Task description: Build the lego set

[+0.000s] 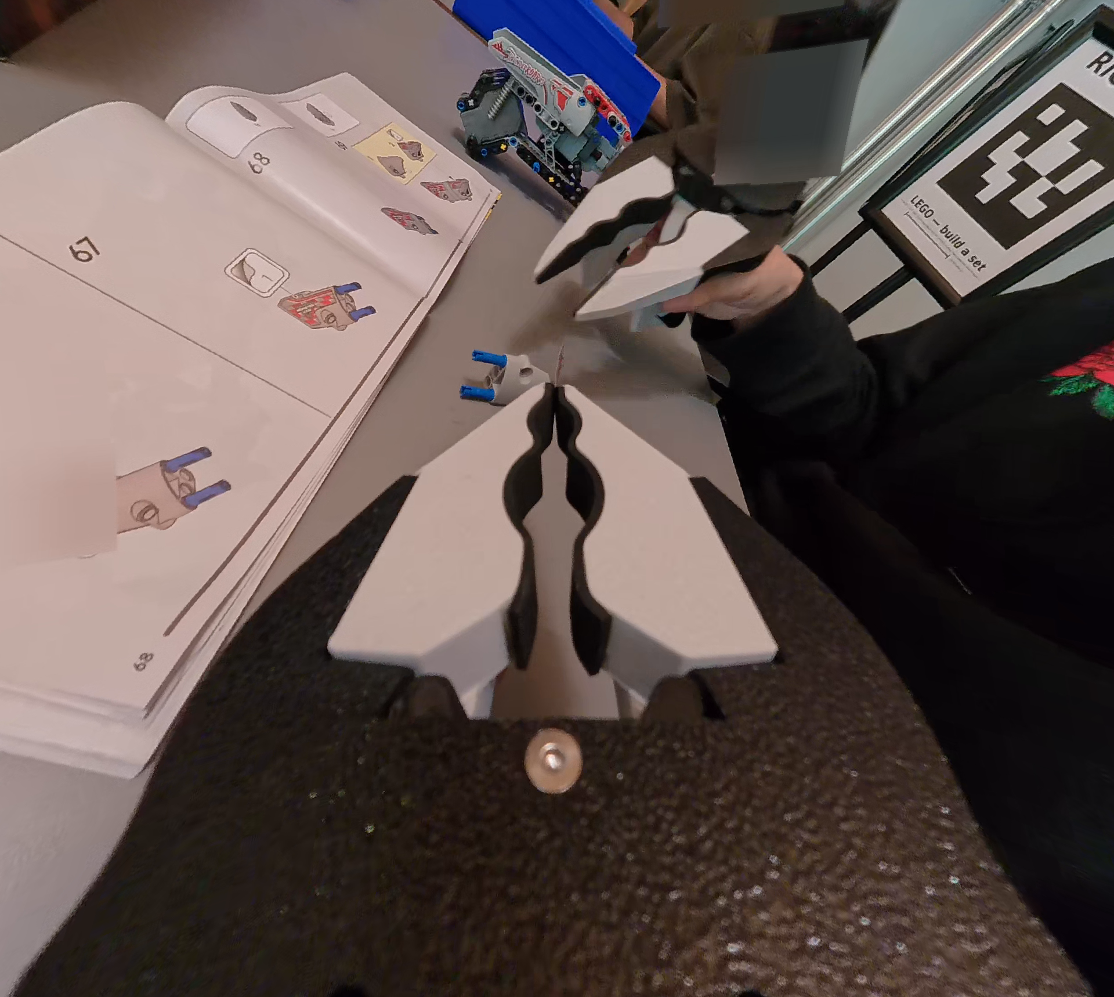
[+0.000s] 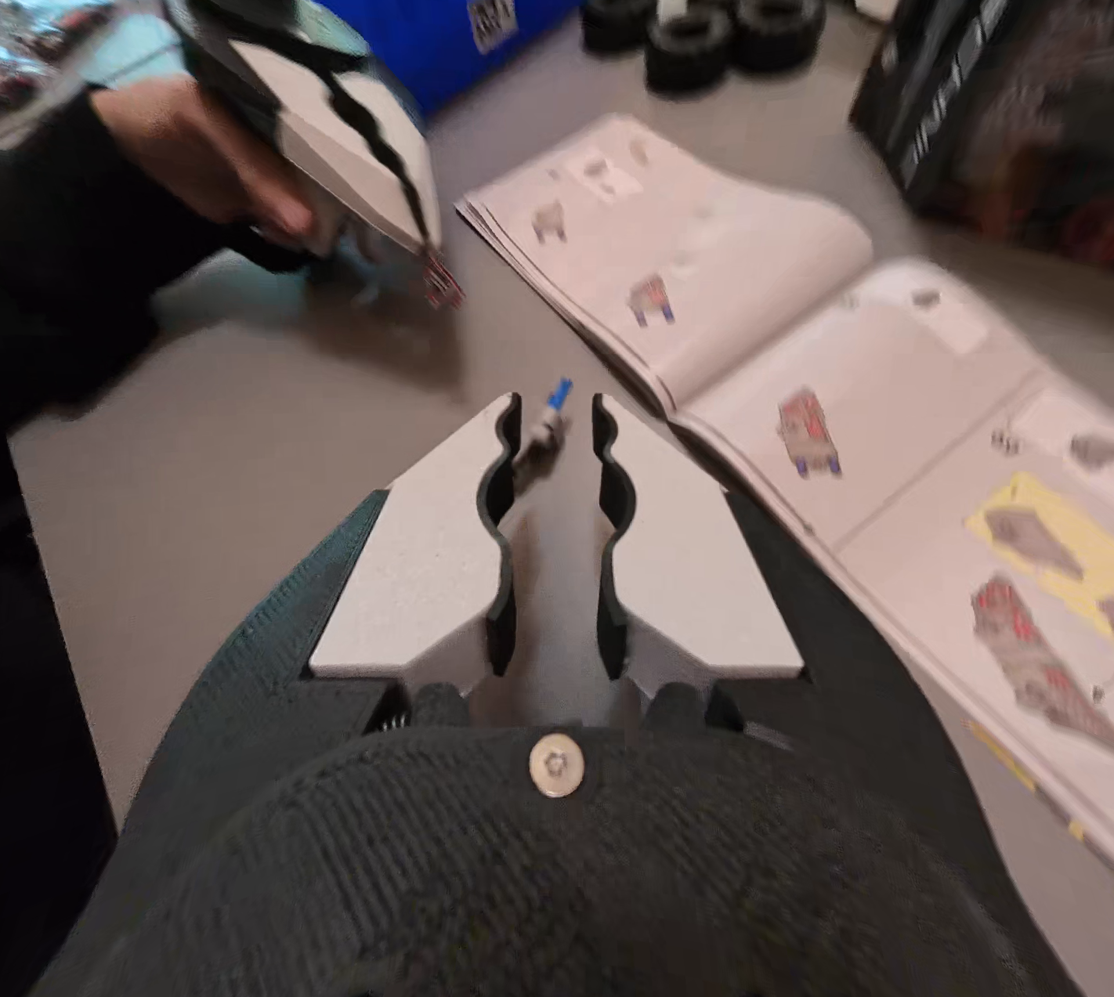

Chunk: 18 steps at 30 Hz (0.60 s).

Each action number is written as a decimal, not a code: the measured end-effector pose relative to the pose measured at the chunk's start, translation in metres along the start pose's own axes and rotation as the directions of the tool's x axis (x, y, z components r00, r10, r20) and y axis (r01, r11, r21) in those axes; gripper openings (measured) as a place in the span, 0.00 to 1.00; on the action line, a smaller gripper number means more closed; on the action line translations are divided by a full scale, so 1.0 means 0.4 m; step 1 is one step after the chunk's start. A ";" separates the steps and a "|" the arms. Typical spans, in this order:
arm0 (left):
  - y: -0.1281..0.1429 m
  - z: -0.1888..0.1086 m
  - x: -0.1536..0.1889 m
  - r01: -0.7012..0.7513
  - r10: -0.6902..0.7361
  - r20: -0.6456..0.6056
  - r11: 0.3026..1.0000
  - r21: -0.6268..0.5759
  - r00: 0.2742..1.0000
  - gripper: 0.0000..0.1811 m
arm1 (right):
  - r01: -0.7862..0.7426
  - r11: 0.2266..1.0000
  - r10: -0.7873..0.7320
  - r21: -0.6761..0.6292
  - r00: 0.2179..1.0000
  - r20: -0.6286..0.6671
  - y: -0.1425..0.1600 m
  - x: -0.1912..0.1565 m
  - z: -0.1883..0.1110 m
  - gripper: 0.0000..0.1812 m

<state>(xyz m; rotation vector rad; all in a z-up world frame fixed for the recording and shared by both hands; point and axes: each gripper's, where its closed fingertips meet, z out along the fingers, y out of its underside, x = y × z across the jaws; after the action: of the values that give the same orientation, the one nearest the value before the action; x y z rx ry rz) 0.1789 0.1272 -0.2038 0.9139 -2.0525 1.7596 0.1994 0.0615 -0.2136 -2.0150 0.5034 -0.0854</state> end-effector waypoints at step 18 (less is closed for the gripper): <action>0.003 0.003 0.001 0.002 -0.002 -0.008 1.000 -0.002 1.000 0.00 | -0.363 0.932 0.362 -0.006 0.930 -0.059 0.109 0.079 -0.028 0.05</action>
<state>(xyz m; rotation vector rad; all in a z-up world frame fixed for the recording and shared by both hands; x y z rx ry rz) 0.1782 0.1262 -0.2047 0.9066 -2.0475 1.7569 0.2116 0.0224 -0.2504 -1.9073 0.9079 0.0887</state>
